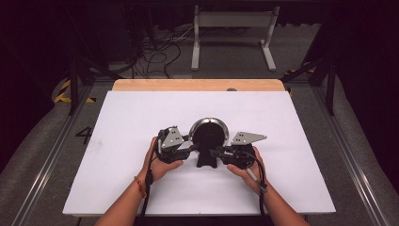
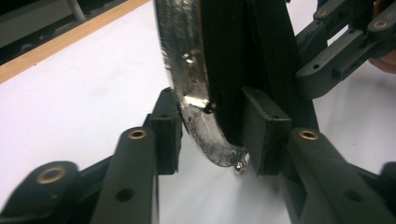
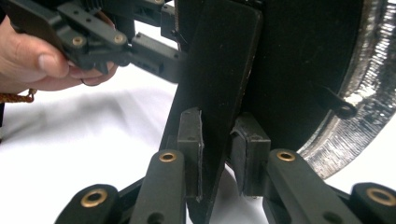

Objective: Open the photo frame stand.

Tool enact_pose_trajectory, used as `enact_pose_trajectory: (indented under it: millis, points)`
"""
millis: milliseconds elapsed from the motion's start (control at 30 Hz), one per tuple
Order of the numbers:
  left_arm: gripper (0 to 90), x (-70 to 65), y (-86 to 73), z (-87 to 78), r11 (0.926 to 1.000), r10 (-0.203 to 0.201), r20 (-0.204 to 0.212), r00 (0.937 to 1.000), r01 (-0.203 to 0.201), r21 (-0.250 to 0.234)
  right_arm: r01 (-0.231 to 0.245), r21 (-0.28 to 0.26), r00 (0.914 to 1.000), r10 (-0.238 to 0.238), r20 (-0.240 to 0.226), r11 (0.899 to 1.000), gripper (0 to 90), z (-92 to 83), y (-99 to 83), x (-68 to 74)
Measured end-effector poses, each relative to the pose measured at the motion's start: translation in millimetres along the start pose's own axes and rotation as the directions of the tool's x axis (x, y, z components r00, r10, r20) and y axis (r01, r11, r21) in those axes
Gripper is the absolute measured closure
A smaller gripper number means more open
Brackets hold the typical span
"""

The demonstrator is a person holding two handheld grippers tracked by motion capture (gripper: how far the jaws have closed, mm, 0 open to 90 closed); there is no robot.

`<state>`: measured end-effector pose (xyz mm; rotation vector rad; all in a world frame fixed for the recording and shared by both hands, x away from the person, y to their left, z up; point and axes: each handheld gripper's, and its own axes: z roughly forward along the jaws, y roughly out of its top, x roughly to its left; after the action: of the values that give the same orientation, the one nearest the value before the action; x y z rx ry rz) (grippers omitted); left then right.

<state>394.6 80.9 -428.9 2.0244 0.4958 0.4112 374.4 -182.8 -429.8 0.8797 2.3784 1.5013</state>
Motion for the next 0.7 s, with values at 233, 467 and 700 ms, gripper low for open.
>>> enact_pose_trajectory:
  millis: [233,467,700]
  points:
    - [52.4,8.3,-4.5,1.2,0.9995,-0.019,0.015,0.9997,0.018,0.025,0.020,0.008,0.9996,-0.020,0.018,1.000,74.3,1.0,1.0,0.5]
    - [50.8,10.1,-4.6,11.3,0.9980,-0.036,0.045,0.9984,0.033,0.053,0.031,0.012,0.9991,-0.031,0.027,0.999,74.2,1.4,0.8,1.8]
    - [57.1,10.9,-2.1,20.3,0.9972,-0.032,0.093,0.9952,0.026,0.070,0.045,0.025,0.9980,-0.046,0.043,0.999,72.3,1.3,2.6,3.1]
